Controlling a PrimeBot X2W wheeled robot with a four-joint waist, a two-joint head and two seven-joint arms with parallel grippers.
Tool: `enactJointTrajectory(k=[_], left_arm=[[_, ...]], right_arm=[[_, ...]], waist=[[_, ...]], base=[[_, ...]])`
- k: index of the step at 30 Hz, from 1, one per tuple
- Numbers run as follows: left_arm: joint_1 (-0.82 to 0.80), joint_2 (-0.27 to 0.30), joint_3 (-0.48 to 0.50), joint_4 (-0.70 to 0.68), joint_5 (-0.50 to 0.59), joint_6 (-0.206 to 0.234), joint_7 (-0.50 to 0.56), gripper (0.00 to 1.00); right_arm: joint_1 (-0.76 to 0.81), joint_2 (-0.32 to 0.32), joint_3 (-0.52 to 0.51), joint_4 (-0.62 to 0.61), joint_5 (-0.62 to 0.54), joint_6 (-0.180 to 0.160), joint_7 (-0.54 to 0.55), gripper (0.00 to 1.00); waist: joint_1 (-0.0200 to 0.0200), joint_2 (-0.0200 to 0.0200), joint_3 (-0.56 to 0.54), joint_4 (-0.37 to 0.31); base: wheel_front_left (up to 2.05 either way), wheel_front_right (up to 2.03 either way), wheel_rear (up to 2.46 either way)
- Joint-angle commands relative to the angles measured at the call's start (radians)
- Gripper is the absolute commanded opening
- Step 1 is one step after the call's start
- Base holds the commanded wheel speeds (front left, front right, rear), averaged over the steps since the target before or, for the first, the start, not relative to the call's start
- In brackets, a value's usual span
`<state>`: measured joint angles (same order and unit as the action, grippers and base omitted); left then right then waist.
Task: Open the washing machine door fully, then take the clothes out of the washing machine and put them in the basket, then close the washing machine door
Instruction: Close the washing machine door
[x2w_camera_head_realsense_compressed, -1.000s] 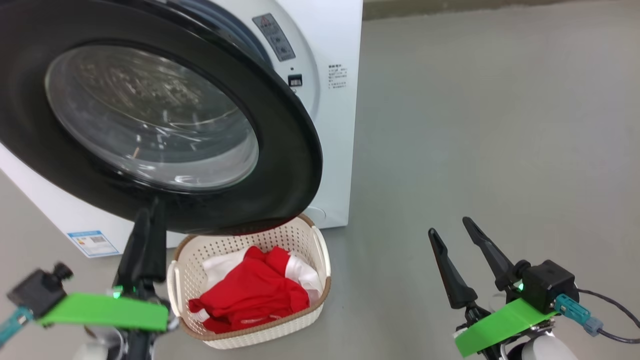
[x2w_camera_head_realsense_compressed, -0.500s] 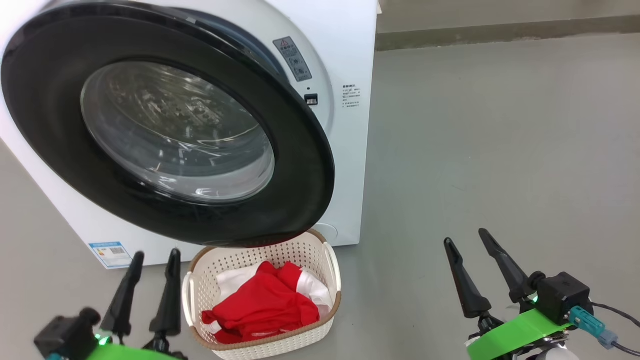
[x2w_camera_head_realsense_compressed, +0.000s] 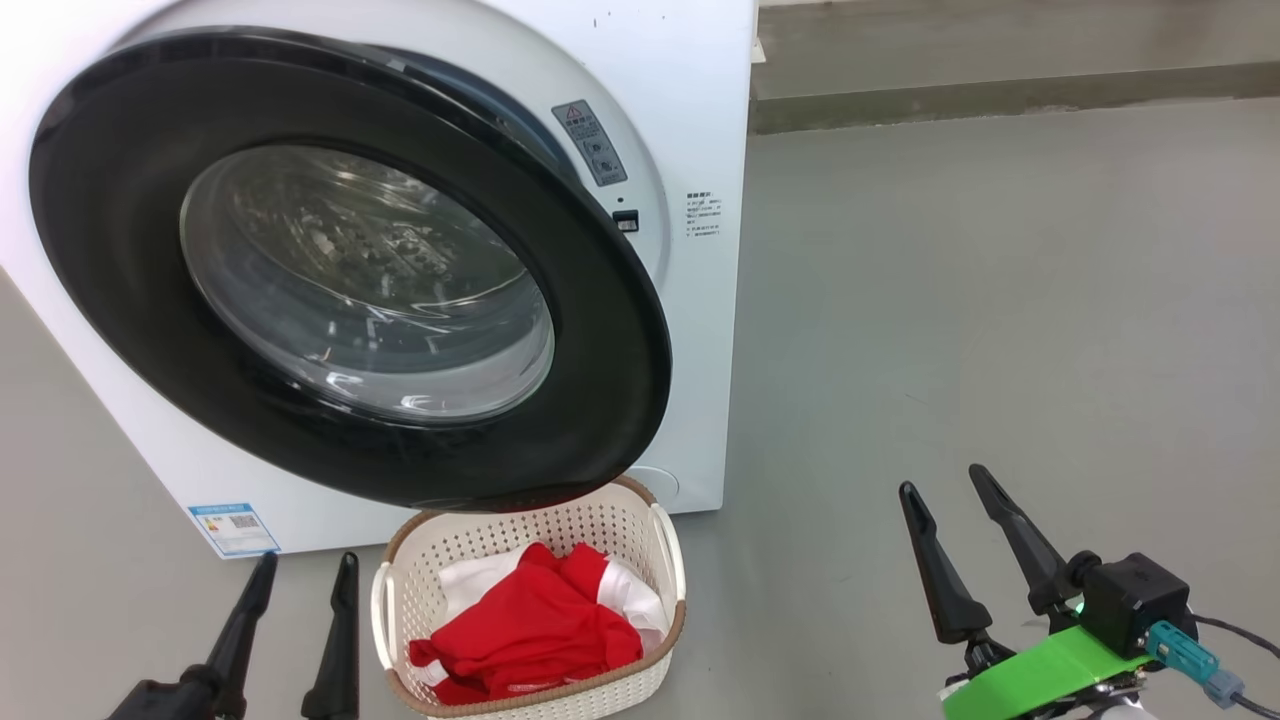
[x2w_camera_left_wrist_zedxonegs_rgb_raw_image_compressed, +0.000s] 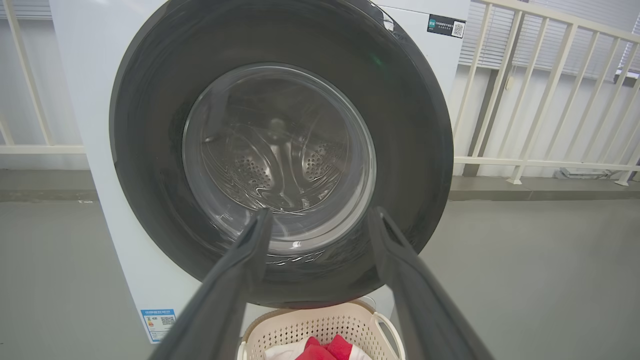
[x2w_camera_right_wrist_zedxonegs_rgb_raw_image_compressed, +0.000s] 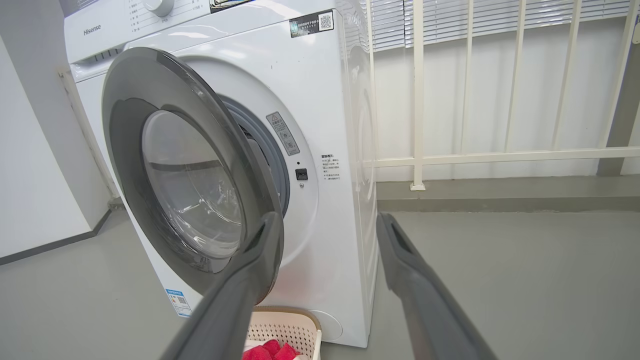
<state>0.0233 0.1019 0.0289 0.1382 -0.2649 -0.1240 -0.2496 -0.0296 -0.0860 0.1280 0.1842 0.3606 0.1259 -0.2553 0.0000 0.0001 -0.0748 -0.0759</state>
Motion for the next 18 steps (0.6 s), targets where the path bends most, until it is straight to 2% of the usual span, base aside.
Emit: enactJointTrajectory(k=[1, 18], left_arm=[[-0.022, 0.005, 0.034, -0.019, 0.011, -0.005, -0.012, 1.0], [-0.022, 0.005, 0.015, 0.001, 0.018, -0.007, -0.012, 1.0]], right_arm=[[-0.013, -0.001, 0.014, -0.026, -0.008, 0.005, -0.006, 1.0], [-0.009, -0.012, 0.045, -0.022, -0.005, 0.005, -0.006, 1.0]], waist=[[0.0, -0.0001, -0.003, 0.0], [0.0, -0.0001, -0.013, -0.008]], base=[[0.0, 0.0, 0.0], [0.0, 0.0, 0.0]])
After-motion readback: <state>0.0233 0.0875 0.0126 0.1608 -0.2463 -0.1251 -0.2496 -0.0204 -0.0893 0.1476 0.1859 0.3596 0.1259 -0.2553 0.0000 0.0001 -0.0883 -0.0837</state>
